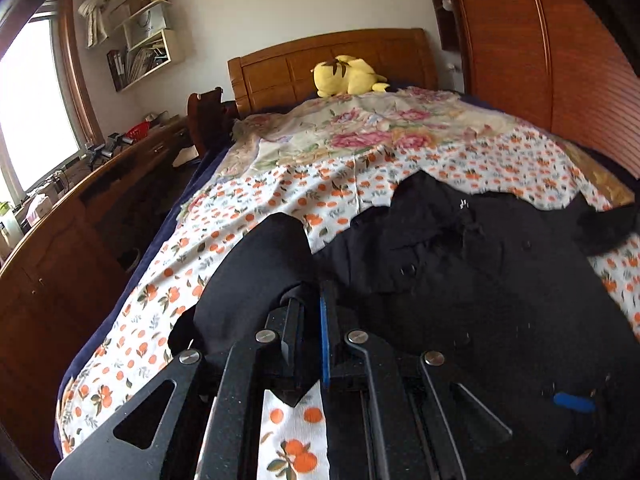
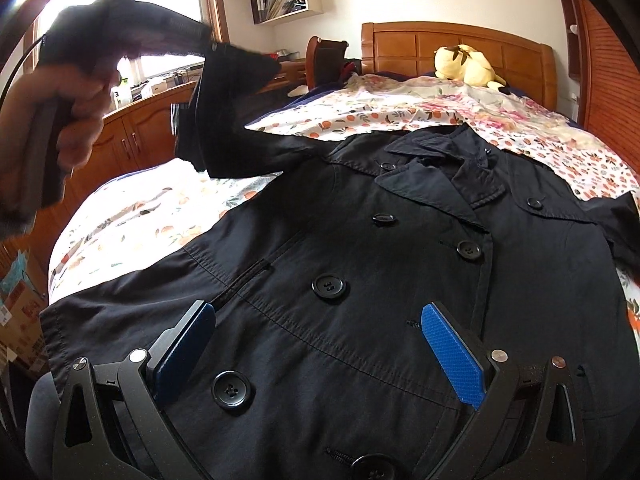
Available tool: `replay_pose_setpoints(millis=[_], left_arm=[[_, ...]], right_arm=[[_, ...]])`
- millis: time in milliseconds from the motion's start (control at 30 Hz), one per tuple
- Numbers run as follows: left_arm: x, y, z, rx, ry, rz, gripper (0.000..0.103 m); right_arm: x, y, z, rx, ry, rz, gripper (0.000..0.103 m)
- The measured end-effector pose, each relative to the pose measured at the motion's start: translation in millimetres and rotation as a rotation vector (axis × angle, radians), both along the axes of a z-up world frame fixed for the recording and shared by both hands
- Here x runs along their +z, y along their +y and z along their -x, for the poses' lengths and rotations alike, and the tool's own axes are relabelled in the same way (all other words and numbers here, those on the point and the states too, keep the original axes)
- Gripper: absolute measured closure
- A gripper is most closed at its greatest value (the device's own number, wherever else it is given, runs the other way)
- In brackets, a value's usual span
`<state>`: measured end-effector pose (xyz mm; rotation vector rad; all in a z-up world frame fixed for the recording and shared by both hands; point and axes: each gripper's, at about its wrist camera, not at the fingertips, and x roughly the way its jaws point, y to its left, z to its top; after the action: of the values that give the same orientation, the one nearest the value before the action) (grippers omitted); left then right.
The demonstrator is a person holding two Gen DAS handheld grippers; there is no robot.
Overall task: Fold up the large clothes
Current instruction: 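Lift the held sleeve with the left gripper and swing it over the coat body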
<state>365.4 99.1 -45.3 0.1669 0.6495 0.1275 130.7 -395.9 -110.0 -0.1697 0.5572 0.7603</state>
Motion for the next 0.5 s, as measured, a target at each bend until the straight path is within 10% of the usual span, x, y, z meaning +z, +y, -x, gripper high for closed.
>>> replay_pose_setpoints(millis=[133, 400, 500], left_arm=[[-17, 2, 12, 0.006, 0.066, 0.058, 0.090], [-33, 5, 58, -0.029, 0.050, 0.139, 0.024], [-37, 7, 79, -0.027, 0.016, 0.137, 0.022]], right_arm=[[1, 0, 2, -0.003, -0.011, -0.004, 0.000], [-1, 1, 1, -0.008, -0.009, -0.014, 0.000], [-1, 3, 2, -0.005, -0.020, -0.006, 0.000]])
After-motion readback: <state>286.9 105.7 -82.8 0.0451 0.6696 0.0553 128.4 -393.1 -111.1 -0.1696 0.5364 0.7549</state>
